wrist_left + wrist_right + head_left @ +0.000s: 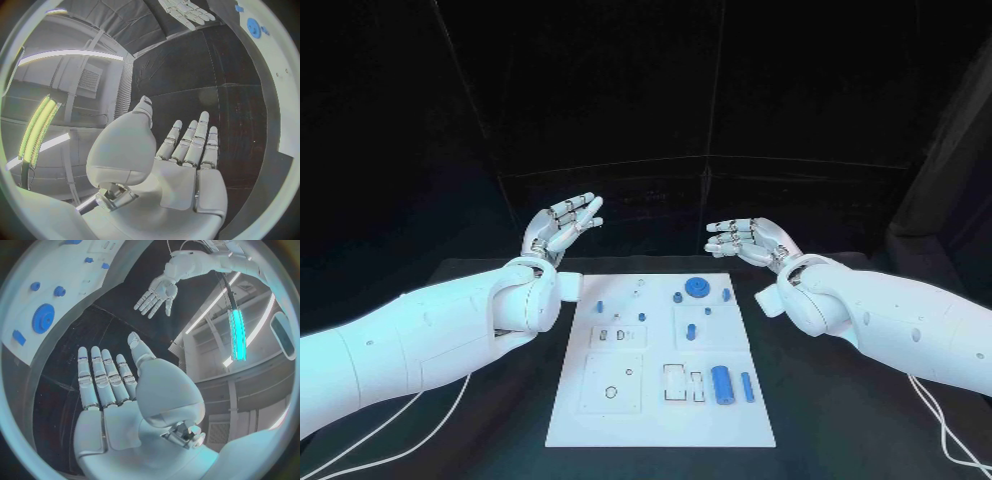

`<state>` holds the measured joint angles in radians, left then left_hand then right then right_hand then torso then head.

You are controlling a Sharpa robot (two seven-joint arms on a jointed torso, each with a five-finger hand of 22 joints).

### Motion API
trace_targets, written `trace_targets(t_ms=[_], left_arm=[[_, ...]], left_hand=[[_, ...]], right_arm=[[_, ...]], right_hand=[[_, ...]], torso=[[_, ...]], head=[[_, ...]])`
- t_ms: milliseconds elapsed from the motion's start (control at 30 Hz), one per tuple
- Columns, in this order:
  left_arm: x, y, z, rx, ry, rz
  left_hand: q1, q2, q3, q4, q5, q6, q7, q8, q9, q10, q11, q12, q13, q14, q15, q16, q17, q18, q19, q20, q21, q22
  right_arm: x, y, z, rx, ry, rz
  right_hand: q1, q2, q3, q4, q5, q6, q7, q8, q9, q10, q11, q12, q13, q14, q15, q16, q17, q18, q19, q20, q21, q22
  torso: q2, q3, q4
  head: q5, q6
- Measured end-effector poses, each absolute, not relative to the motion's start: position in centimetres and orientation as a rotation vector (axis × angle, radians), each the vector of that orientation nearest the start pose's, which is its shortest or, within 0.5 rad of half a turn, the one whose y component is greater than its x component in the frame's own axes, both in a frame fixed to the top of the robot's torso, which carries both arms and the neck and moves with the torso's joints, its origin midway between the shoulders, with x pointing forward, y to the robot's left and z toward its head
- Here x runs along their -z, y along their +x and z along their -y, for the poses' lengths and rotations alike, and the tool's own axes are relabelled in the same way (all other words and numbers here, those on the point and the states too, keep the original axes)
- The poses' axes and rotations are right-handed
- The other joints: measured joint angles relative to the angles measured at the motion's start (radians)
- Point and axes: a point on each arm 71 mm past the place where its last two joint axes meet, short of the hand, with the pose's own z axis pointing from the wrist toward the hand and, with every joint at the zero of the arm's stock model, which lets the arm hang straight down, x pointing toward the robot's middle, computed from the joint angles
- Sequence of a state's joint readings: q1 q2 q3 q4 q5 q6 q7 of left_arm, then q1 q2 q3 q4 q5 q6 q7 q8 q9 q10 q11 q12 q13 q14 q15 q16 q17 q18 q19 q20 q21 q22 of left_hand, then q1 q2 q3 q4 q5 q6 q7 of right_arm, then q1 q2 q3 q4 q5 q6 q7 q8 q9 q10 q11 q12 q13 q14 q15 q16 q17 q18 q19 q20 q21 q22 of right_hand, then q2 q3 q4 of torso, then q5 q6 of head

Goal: Assemble the parts on the task board

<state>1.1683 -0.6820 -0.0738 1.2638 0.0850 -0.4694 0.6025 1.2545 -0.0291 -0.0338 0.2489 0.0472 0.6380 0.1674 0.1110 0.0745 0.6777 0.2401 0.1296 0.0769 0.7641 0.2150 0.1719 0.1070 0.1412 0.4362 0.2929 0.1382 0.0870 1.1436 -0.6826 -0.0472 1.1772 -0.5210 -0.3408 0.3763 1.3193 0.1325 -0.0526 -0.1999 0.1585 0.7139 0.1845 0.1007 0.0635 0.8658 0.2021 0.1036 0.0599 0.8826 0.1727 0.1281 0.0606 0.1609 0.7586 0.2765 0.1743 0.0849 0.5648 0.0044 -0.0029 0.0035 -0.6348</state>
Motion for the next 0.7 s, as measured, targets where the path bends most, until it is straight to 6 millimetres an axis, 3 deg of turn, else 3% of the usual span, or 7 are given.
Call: trace_targets(t_ms=[67,167,300,533,600,667,700], left_arm=[[21.1,52.5,-21.8,1.389,-1.136,-1.162],[20.9,52.2,-21.9,1.411,-1.133,-1.170],[20.7,51.6,-21.9,1.443,-1.123,-1.185],[20.2,50.4,-21.6,1.500,-1.097,-1.218],[20.1,50.0,-21.5,1.516,-1.090,-1.227],[20.0,49.7,-21.2,1.531,-1.085,-1.236],[19.9,49.5,-21.1,1.539,-1.082,-1.240]], left_hand=[[0.051,0.009,0.010,-0.043,0.000,0.150,0.021,0.037,0.015,0.142,-0.021,0.036,0.008,0.102,-0.027,0.034,0.011,0.031,0.182,-0.004,0.071,0.032],[0.085,0.021,0.017,-0.088,0.000,0.243,0.049,0.060,0.021,0.239,-0.047,0.052,0.008,0.205,-0.057,0.061,0.017,0.037,0.309,-0.019,0.117,0.046],[0.101,0.029,0.014,-0.130,0.000,0.297,0.052,0.063,0.013,0.321,-0.070,0.052,0.000,0.293,-0.084,0.063,0.022,0.038,0.392,-0.042,0.123,0.041],[0.107,0.035,0.008,-0.160,0.000,0.345,0.034,0.063,0.005,0.397,-0.091,0.052,-0.004,0.385,-0.112,0.079,0.043,0.037,0.470,-0.069,0.131,0.032],[0.107,0.035,0.008,-0.160,0.000,0.354,0.033,0.063,0.002,0.404,-0.097,0.052,-0.004,0.396,-0.116,0.079,0.048,0.037,0.478,-0.075,0.131,0.029],[0.101,0.042,0.005,-0.171,0.000,0.354,0.032,0.053,-0.002,0.414,-0.097,0.039,-0.007,0.396,-0.116,0.074,0.053,0.037,0.489,-0.075,0.129,0.022],[0.100,0.043,0.003,-0.174,0.000,0.359,0.031,0.052,-0.003,0.414,-0.097,0.036,-0.007,0.396,-0.116,0.071,0.054,0.037,0.490,-0.076,0.125,0.020]], right_arm=[[21.9,53.4,22.1,-1.177,0.561,-1.519],[21.4,53.5,22.1,-1.145,0.472,-1.522],[21.0,53.7,22.1,-1.104,0.380,-1.532],[19.8,53.8,21.3,-1.016,0.187,-1.556],[19.5,53.8,20.8,-0.981,0.119,-1.569],[19.4,53.8,20.3,-0.947,0.062,-1.583],[19.4,53.8,20.1,-0.929,0.034,-1.591]], right_hand=[[0.004,0.004,0.009,-0.021,-0.004,0.053,0.009,0.000,0.000,0.047,-0.009,0.000,0.000,0.055,-0.012,0.002,0.001,0.003,0.039,-0.008,0.012,0.000],[0.009,0.001,0.025,-0.047,-0.004,0.122,0.023,0.004,0.001,0.113,-0.023,0.001,0.001,0.134,-0.031,0.008,0.003,0.003,0.095,-0.024,0.031,0.001],[0.013,0.005,0.039,-0.067,-0.004,0.181,0.036,0.004,0.001,0.176,-0.036,-0.003,0.001,0.208,-0.051,0.008,0.006,0.003,0.149,-0.042,0.050,0.002],[0.017,0.001,0.058,-0.086,-0.004,0.250,0.021,0.004,0.002,0.261,-0.057,-0.019,0.002,0.317,-0.082,0.016,0.014,0.004,0.231,-0.074,0.084,0.007],[0.024,-0.007,0.064,-0.087,-0.004,0.265,0.016,0.000,0.002,0.281,-0.066,-0.020,0.002,0.354,-0.093,0.026,0.021,0.018,0.259,-0.087,0.101,0.013],[0.034,-0.035,0.080,-0.089,0.002,0.306,-0.002,-0.009,0.002,0.341,-0.091,-0.032,0.005,0.510,-0.138,0.081,0.059,0.018,0.383,-0.143,0.185,0.049],[0.033,-0.043,0.081,-0.089,0.002,0.315,-0.006,-0.012,0.002,0.352,-0.099,-0.035,0.005,0.553,-0.150,0.100,0.072,0.018,0.416,-0.159,0.213,0.061]], torso=[[0.007,0.0006,0.0018],[0.018,0.0004,0.0056],[0.034,-0.0013,0.0104],[0.067,-0.0050,0.0176],[0.076,-0.0058,0.0203],[0.083,-0.0064,0.0227],[0.088,-0.0070,0.0244]], head=[[-0.002,0.002],[-0.006,0.003],[-0.010,0.006],[-0.020,0.013],[-0.022,0.014],[-0.024,0.015],[-0.026,0.015]])
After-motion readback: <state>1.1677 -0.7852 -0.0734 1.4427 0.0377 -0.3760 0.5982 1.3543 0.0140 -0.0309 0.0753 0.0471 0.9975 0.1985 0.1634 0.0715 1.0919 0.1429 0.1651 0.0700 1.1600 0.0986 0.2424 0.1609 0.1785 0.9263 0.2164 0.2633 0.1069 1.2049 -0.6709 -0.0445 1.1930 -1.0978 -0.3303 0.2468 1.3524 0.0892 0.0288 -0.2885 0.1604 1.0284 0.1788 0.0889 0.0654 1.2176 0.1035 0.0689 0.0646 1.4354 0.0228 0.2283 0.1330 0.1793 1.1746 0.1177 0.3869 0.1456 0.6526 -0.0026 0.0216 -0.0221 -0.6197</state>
